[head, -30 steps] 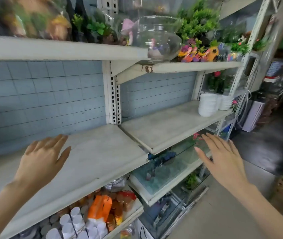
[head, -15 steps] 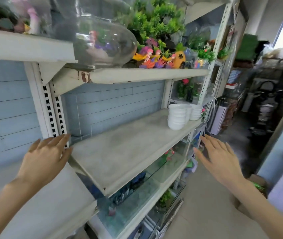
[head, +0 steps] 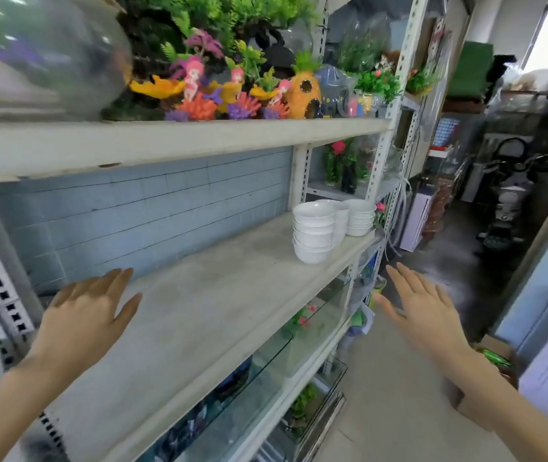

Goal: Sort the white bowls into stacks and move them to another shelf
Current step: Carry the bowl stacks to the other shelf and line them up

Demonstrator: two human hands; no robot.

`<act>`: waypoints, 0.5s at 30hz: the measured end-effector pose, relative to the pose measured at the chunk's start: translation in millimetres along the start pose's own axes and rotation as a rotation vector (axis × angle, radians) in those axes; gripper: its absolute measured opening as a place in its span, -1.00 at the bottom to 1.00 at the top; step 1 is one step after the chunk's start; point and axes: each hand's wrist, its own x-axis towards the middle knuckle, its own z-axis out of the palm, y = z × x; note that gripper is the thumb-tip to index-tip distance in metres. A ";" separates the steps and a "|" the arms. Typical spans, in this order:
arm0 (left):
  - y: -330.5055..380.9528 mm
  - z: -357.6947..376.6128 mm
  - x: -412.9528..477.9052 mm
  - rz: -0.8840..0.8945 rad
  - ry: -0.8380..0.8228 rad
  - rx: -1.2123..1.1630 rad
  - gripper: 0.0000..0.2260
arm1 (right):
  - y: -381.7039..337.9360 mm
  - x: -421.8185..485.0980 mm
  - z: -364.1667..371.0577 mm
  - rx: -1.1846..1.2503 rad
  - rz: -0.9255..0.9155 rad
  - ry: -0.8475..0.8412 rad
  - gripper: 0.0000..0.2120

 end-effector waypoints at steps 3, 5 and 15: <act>21.8 18.1 10.9 -0.046 -0.049 0.025 -0.44 | 27.8 32.6 19.8 0.019 -0.035 -0.011 -0.36; 40.1 28.3 17.0 -0.105 -0.067 0.020 -0.45 | 47.6 52.1 31.4 0.038 -0.073 -0.031 -0.36; 181.0 42.1 51.0 -0.303 -0.060 -0.122 -0.41 | 146.5 139.0 67.2 0.021 -0.259 -0.092 -0.35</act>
